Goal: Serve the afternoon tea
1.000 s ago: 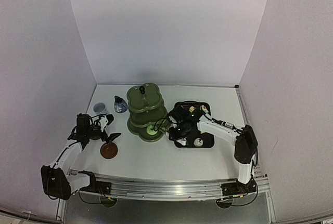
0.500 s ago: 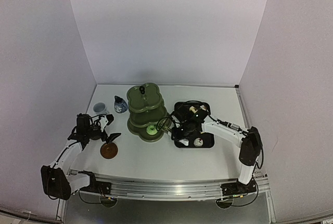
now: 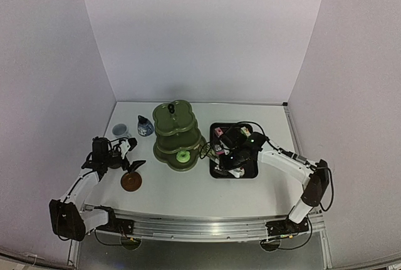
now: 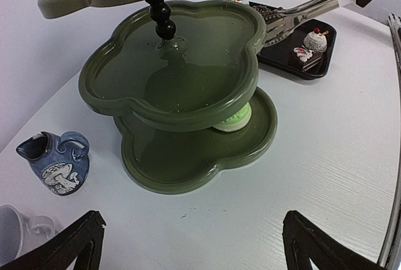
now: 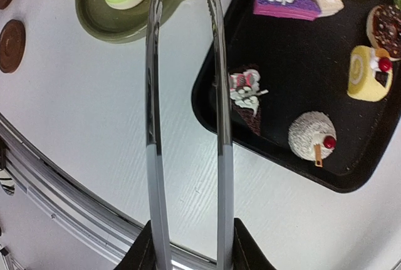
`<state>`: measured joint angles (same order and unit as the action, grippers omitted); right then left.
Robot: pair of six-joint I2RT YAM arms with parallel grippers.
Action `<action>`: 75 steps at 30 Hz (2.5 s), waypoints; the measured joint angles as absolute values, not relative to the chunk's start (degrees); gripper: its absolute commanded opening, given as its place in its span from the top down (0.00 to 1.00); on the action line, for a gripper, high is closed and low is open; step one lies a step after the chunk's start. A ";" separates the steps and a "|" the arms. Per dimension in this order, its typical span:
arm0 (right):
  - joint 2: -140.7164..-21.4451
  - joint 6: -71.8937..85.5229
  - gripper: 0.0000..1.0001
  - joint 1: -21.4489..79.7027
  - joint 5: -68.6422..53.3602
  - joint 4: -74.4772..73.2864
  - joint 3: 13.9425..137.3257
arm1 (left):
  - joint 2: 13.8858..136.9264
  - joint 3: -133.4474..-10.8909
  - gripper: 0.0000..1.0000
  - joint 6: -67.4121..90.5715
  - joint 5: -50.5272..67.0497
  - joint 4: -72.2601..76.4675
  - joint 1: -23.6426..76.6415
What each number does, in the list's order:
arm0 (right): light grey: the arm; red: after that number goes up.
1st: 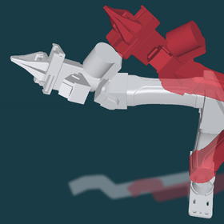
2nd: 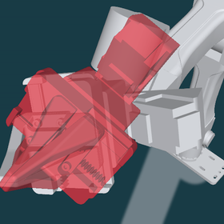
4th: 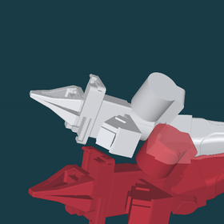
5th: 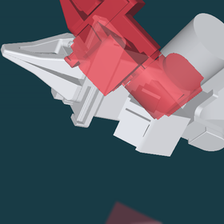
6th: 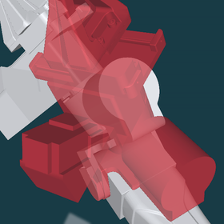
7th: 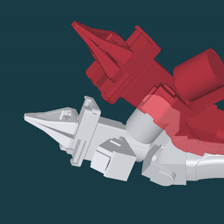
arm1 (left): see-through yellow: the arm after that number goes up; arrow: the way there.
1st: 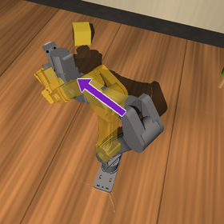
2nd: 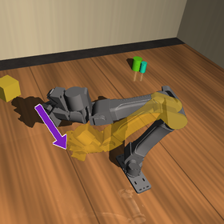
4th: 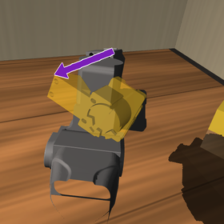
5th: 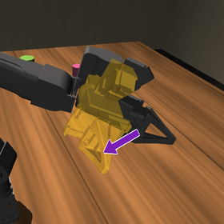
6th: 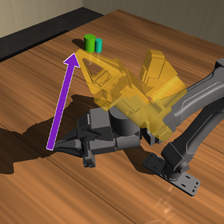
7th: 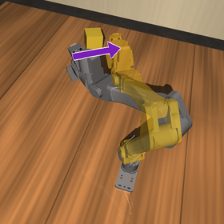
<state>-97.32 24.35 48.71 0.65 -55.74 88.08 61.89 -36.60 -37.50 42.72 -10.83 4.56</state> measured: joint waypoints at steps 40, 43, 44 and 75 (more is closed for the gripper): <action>-95.26 28.99 0.66 24.27 4.35 -59.32 80.55 | 59.13 -23.75 0.00 8.01 17.92 14.09 4.56; -96.01 28.99 0.66 24.24 3.61 -59.07 80.55 | 59.13 -23.75 0.00 8.01 17.86 14.09 4.58; -96.23 28.99 0.66 24.21 3.33 -59.01 80.55 | 59.13 -23.75 0.00 8.01 17.85 14.09 4.58; -93.26 27.54 1.00 24.03 1.10 -59.02 80.55 | 59.16 -23.75 0.00 7.52 16.27 14.09 4.56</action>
